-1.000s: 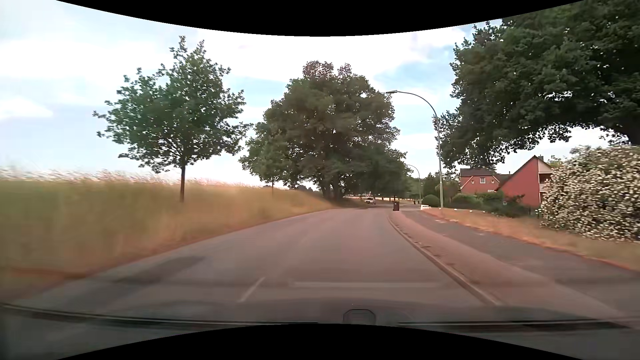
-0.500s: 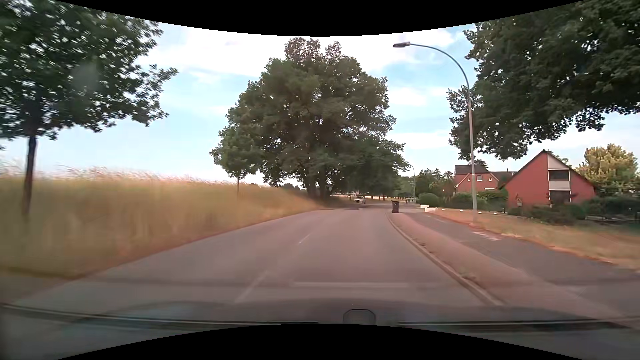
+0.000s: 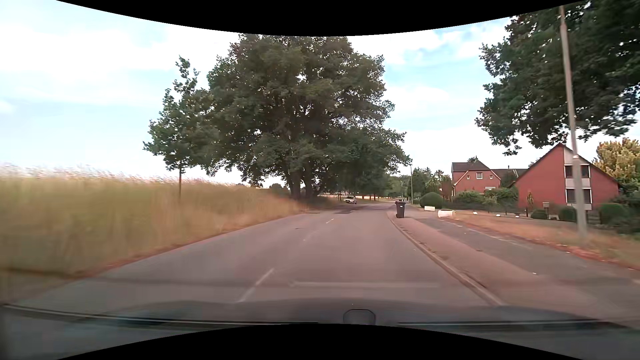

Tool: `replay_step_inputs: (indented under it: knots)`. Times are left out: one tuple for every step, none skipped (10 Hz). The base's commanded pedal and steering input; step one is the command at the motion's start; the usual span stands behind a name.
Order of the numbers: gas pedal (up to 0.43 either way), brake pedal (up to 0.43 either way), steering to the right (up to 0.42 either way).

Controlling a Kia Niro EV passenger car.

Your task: Follow the waypoints while adhering to traffic rules and regulations

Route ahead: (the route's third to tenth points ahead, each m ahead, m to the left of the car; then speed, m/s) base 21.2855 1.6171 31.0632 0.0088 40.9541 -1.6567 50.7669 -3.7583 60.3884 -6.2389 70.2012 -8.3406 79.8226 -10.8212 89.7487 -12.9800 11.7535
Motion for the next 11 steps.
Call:
replay_step_inputs:
  knots:
    - [0.138,0.0,0.025]
    - [0.138,0.0,0.026]
    - [0.138,0.0,0.026]
    - [0.138,0.0,0.026]
    - [0.138,0.0,0.027]
    - [0.138,0.0,0.029]
    - [0.138,0.0,0.032]
    - [0.138,0.0,0.034]
    - [0.138,0.0,0.035]
    - [0.138,0.0,0.035]
    - [0.138,0.0,0.034]
